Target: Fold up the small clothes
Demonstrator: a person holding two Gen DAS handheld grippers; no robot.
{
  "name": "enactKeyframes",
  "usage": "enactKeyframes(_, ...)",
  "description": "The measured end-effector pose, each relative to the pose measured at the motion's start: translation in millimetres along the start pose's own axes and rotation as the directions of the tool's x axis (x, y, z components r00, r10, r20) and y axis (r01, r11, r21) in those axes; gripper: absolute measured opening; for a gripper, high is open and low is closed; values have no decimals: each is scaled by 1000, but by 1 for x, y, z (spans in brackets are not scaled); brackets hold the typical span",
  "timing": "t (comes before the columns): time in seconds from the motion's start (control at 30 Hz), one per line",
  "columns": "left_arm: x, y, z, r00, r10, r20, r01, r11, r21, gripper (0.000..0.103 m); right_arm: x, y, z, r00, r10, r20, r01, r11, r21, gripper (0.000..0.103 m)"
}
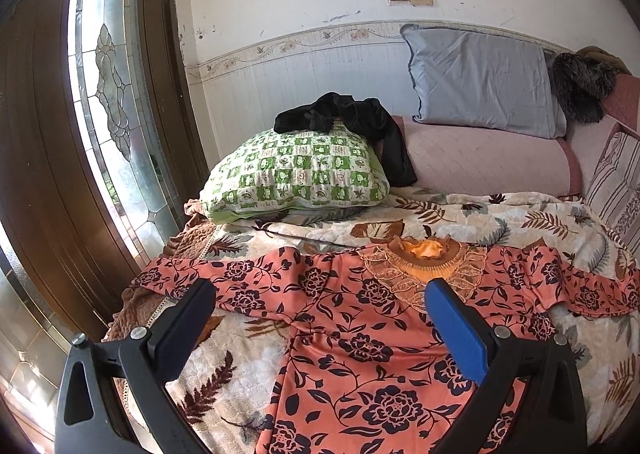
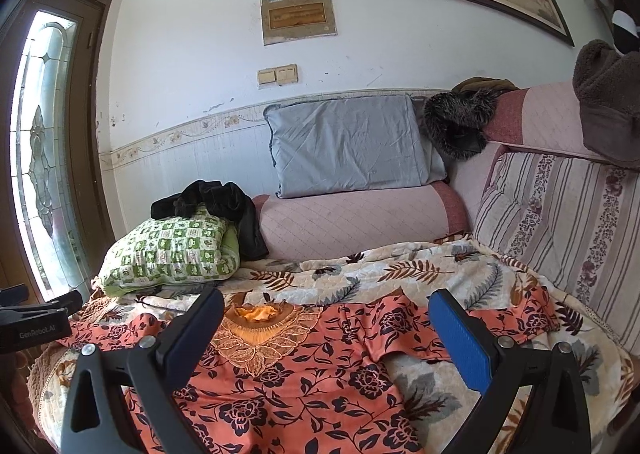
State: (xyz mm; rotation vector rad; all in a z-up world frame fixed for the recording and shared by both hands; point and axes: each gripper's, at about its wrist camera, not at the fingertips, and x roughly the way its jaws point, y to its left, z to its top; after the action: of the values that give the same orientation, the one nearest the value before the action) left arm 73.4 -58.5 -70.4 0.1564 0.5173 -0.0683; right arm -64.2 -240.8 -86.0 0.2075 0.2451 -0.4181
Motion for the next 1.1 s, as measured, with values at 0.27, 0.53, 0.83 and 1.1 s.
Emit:
enactKeyframes(0.27,84,-26,-17,994,-72,-87,71,997,-14,103,66,-65,-19,993,-68,-91,75,994,78,103)
enactKeyframes(0.53,179,-44,-64,959,-141,-246,136,990,-39,103,183,-242,-85,917,103,-385,158,792,590,102)
enactKeyframes(0.83,208,-51,-74,961,-96,-260,103,995,11,103,219,-347,-162,906,190,-377,299,343,890,66)
enactKeyframes(1.1,212,-60,-76,960,-100,-261,118,991,55,103,232,-374,-155,934,-25,-357,342,350,872,45)
